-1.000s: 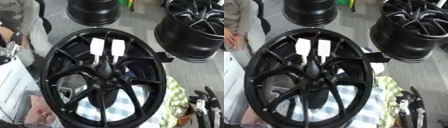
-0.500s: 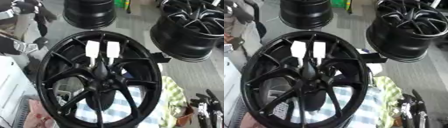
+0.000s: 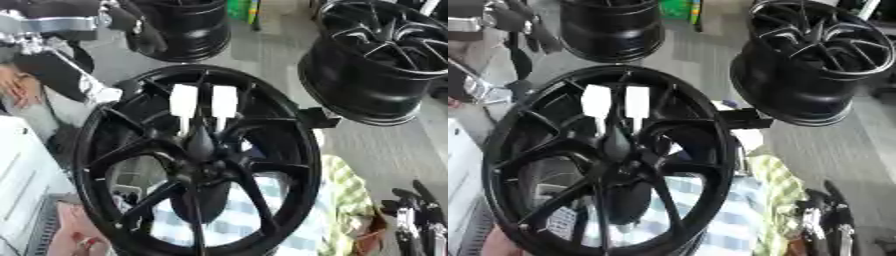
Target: Pull the pin out of the wheel hub.
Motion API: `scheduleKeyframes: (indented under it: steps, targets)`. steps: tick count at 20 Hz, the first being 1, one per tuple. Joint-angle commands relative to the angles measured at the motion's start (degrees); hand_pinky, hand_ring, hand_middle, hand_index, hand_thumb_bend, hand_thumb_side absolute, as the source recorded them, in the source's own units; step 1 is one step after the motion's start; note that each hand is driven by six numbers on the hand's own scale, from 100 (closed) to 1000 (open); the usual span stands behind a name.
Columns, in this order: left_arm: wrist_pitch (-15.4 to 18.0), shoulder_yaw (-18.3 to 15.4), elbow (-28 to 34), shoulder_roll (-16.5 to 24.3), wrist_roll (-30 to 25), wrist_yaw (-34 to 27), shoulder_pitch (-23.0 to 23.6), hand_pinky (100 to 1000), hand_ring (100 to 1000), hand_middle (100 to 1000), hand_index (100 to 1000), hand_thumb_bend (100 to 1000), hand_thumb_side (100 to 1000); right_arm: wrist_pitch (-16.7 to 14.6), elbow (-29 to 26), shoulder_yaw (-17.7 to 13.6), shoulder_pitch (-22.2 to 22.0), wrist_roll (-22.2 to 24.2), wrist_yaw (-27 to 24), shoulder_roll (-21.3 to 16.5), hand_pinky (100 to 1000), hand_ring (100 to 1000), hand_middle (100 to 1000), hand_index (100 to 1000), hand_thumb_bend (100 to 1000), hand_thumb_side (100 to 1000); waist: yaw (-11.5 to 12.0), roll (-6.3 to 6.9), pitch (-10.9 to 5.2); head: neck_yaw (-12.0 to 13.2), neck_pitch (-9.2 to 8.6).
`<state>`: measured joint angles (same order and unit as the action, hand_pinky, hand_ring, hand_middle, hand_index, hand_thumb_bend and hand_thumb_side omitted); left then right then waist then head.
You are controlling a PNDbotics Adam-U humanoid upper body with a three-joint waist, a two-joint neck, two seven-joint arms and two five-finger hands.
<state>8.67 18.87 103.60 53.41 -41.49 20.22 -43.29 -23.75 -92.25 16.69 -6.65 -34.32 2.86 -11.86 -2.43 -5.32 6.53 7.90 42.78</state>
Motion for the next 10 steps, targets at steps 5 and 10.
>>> scheduleKeyframes:
  steps: [5,10]
  targets:
    - [0.88,2.65,-8.23,-4.64,-2.85,8.46,-3.93,782,650,668,860,288,473,-0.25,-0.34,0.3,-0.01,0.52,-0.74,-0.78,574,595,662,895,100,623,-0.59,0.21,-0.49,0.7,0.07]
    - [3.2,3.97,-10.23,-6.09,-2.85,10.53,-4.01,804,686,695,870,365,481,-0.42,-0.26,0.47,0.08,0.71,-0.91,-0.66,574,595,663,895,100,625,-0.81,0.22,-0.32,0.78,-0.07]
